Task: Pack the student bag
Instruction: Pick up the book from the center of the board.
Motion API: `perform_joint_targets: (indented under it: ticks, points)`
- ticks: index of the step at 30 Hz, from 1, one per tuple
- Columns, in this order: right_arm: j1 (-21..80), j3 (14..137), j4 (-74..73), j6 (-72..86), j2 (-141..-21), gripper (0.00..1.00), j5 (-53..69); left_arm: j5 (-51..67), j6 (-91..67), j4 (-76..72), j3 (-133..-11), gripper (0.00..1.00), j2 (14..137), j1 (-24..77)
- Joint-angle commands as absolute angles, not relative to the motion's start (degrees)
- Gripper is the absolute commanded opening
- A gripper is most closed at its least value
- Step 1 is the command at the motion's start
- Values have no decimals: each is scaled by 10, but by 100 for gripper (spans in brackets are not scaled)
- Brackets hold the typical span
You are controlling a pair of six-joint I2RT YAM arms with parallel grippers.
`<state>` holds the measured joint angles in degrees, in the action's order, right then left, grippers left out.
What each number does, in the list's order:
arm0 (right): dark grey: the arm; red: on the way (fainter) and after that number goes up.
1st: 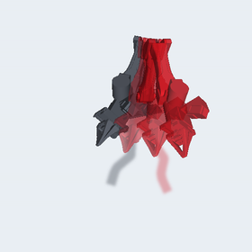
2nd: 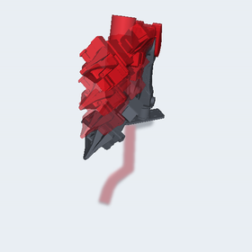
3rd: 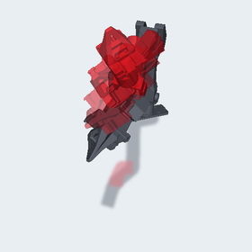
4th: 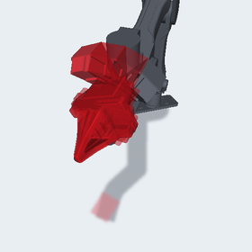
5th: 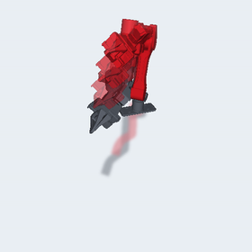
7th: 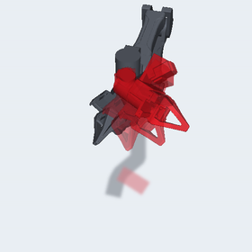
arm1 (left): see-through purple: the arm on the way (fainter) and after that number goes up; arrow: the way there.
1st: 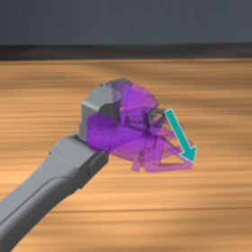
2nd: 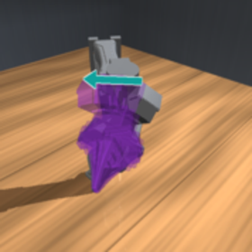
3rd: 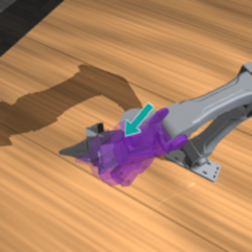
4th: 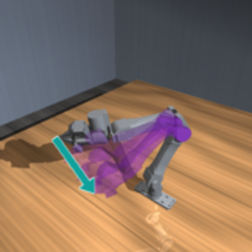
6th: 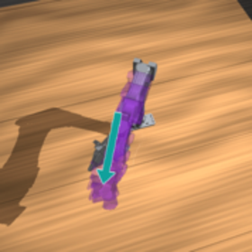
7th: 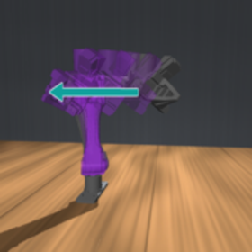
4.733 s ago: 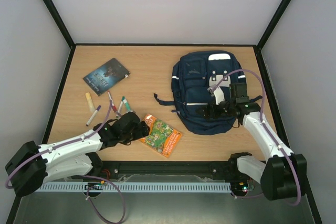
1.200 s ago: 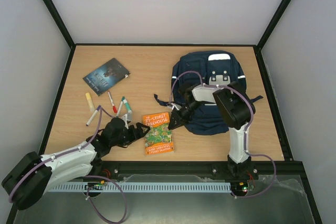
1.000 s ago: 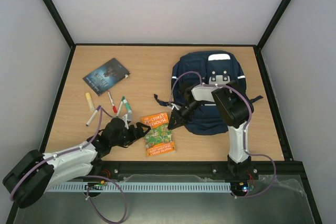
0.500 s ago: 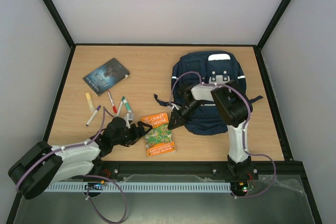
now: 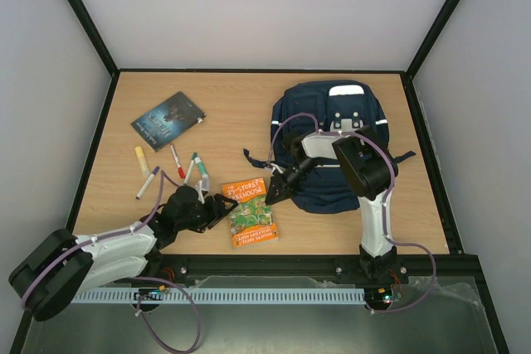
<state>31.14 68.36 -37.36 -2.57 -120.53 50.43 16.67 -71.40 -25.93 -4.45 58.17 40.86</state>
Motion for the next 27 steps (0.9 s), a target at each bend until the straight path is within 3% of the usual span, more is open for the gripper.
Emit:
perform_joint_targets:
  ticks: [1, 14, 27]
  points:
    - [328, 635, -332, -23, -1292, 12, 284, 167, -704, -296, -59, 58, 559, 412]
    - [327, 635, -331, -31, -1274, 12, 311, 188, -716, -338, -80, 49, 585, 414]
    - [327, 633, -331, -35, -1247, 13, 318, 182, -688, -273, -122, 25, 586, 419]
